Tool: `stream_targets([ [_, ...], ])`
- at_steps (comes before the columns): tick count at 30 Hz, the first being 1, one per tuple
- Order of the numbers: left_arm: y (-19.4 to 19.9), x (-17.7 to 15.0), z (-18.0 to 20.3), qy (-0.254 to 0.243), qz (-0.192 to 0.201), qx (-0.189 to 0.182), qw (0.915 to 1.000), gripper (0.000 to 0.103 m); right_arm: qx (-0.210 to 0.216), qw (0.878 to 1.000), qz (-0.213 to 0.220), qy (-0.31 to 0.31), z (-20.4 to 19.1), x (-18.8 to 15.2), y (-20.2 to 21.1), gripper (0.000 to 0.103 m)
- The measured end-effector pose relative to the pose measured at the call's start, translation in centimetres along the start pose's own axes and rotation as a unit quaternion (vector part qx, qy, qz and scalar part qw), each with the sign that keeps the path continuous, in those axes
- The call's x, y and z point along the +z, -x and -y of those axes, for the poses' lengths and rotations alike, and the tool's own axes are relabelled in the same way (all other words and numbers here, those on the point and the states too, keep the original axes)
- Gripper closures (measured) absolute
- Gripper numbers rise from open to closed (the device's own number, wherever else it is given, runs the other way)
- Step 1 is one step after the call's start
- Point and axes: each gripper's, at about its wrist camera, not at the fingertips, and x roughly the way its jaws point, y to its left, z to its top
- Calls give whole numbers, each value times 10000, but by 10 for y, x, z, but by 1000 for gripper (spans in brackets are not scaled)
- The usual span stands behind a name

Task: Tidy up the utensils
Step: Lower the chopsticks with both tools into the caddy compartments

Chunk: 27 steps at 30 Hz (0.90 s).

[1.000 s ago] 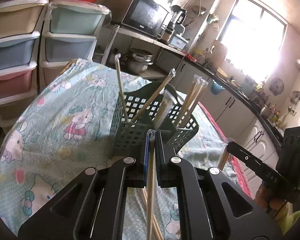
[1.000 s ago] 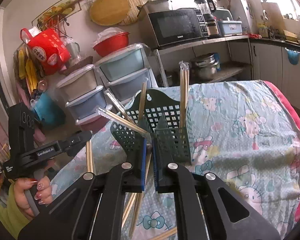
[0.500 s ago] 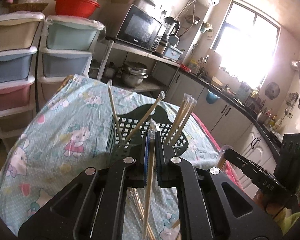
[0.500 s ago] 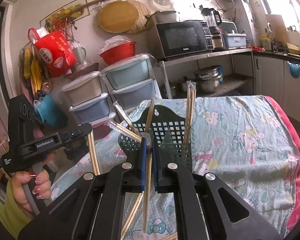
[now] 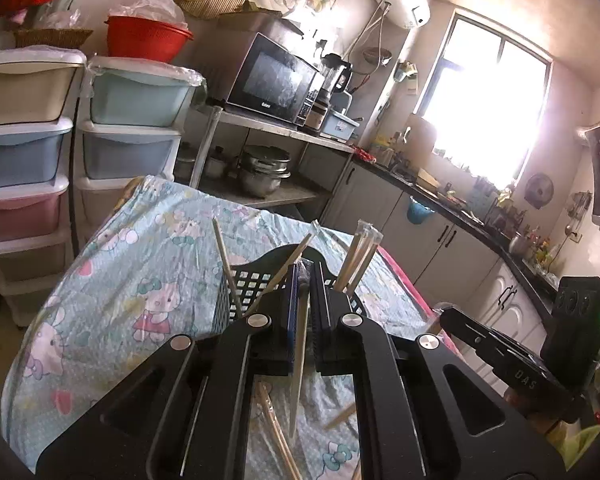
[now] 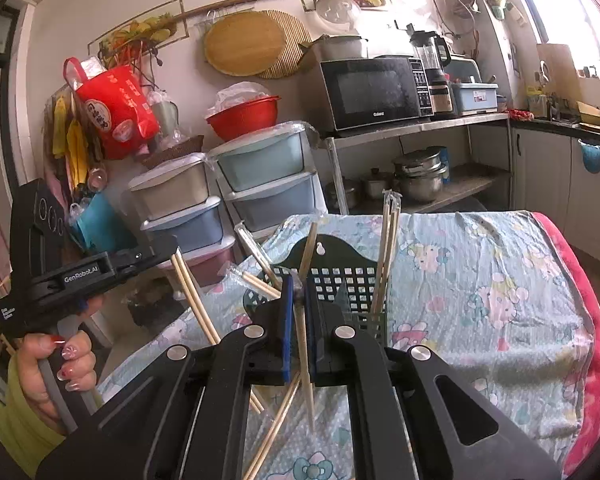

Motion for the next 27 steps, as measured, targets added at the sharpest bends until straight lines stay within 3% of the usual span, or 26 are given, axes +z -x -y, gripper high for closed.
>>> stream_targets([
  [27, 27, 69, 17, -541, 858, 120, 9948, 100, -54, 9940, 1002, 445, -14, 73, 21, 97],
])
